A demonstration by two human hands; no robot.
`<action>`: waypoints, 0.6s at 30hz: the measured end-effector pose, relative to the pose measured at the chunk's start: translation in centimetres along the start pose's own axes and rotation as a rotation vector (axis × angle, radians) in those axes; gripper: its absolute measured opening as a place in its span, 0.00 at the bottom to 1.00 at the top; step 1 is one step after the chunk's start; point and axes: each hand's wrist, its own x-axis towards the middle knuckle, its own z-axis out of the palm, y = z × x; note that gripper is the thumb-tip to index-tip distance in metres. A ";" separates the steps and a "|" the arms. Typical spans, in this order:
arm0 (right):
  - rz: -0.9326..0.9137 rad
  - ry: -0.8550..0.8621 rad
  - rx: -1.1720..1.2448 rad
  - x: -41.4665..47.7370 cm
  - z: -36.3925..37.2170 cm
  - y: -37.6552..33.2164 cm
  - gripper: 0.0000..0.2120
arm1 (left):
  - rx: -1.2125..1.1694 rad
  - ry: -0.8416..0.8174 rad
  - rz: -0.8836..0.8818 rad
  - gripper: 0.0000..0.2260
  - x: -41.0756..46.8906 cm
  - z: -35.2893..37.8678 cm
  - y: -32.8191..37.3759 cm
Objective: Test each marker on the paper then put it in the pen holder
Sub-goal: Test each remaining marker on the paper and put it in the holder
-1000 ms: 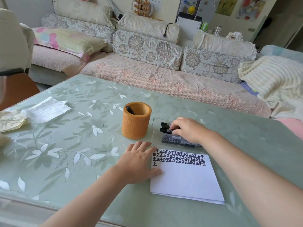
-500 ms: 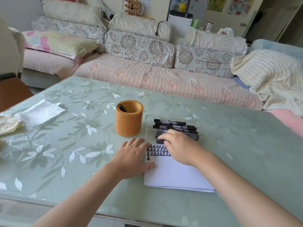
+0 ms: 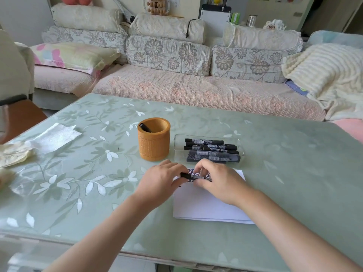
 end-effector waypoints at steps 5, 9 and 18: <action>0.072 0.105 0.122 0.0 -0.3 1.5 0.10 | -0.051 0.081 -0.065 0.04 0.5 -0.9 -0.9; 0.152 0.246 0.513 0.4 0.0 0.9 0.10 | -0.077 0.089 -0.095 0.04 0.3 -1.0 -1.0; 0.117 0.196 1.024 1.2 0.3 -0.5 0.04 | -0.031 0.022 0.066 0.10 0.0 -0.7 0.9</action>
